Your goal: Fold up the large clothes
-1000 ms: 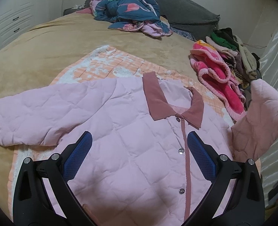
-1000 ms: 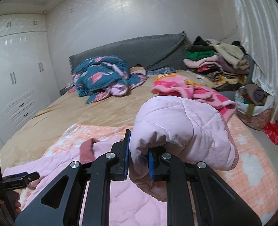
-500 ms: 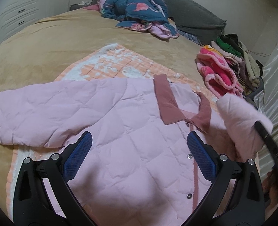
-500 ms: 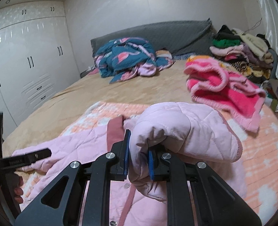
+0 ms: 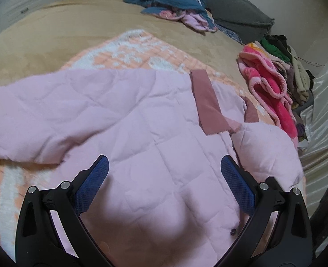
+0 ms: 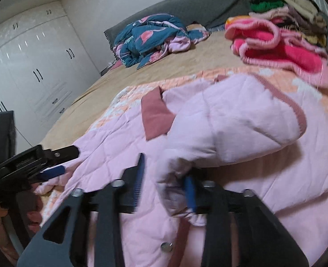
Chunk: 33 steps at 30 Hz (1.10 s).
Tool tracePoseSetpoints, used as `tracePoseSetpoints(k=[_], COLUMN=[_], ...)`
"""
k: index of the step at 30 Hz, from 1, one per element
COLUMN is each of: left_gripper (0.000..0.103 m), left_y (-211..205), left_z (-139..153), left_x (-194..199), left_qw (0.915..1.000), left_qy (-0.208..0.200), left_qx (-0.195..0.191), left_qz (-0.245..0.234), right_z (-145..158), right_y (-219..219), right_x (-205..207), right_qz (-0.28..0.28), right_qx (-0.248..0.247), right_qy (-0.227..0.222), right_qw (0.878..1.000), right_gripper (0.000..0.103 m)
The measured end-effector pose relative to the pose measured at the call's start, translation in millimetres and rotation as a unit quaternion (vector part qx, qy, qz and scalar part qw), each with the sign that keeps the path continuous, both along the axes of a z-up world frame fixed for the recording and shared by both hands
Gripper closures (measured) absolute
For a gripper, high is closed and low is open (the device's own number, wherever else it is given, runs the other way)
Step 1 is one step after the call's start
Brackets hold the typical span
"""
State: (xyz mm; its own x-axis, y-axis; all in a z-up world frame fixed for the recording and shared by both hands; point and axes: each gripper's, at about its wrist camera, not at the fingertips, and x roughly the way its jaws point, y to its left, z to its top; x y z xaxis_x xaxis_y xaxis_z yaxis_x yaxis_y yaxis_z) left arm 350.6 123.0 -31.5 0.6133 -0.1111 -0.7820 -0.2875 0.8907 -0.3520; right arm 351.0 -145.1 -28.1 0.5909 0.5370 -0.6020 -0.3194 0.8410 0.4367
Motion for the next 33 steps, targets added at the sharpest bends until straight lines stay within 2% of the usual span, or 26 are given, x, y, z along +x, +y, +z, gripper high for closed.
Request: tracePoseSetpoints(k=[2,3,5,7,8,9,11,13,15,18,23,28,31,33], left_gripper=[0.008,0.008,0.008,0.008,0.008,0.008,0.008,0.008,0.008,0.008,0.008,0.008,0.008,0.008], left_y=[-1,-2,-4,-4,-4,-3,1,7,13,24,41,58,63,62], left_z=[-5,-7,-10,-8,-7,-3,4,12,18,25,30,22,15,6], left_x=[2,2,3,2,1,-1,-4,-8,-11,-16,-21,-22,-21,-18], left_qw=[0.9997,0.9992,0.9981,0.9968,0.9965,0.9960,0.9951,0.9939,0.9917,0.9882,0.9861,0.9816,0.9818,0.9818], left_qy=[0.004,0.006,0.008,0.007,0.004,-0.001,-0.012,-0.026,-0.038,-0.053,-0.066,-0.062,-0.055,-0.039], left_qx=[-0.022,-0.035,-0.053,-0.072,-0.076,-0.082,-0.091,-0.102,-0.119,-0.142,-0.152,-0.180,-0.181,-0.186], left_qz=[-0.010,-0.018,-0.028,-0.034,-0.036,-0.037,-0.035,-0.032,-0.029,-0.021,0.003,0.016,0.020,0.015], right_z=[-2,-2,-2,-2,0,4,18,36,48,53,47,26,13,9], right_y=[-9,-18,-35,-51,-56,-58,-51,-33,-9,23,71,109,115,115], right_x=[-3,-5,-7,-6,-4,-2,-2,-11,-18,-26,-33,-40,-43,-45], right_qz=[-0.016,-0.035,-0.075,-0.108,-0.117,-0.114,-0.097,-0.065,-0.030,0.014,0.077,0.135,0.154,0.170], right_qx=[0.023,0.042,0.073,0.108,0.117,0.116,0.092,0.054,0.017,-0.026,-0.064,-0.099,-0.096,-0.078], right_qy=[0.016,0.027,0.036,0.040,0.038,0.030,-0.004,-0.058,-0.098,-0.127,-0.133,-0.104,-0.075,-0.057], right_qw=[0.999,0.998,0.994,0.987,0.986,0.986,0.991,0.995,0.995,0.991,0.986,0.980,0.981,0.981], right_gripper=[0.041,0.032,0.024,0.024,0.037,0.076,0.078,0.079,0.080,0.083,0.089,0.088,0.083,0.069])
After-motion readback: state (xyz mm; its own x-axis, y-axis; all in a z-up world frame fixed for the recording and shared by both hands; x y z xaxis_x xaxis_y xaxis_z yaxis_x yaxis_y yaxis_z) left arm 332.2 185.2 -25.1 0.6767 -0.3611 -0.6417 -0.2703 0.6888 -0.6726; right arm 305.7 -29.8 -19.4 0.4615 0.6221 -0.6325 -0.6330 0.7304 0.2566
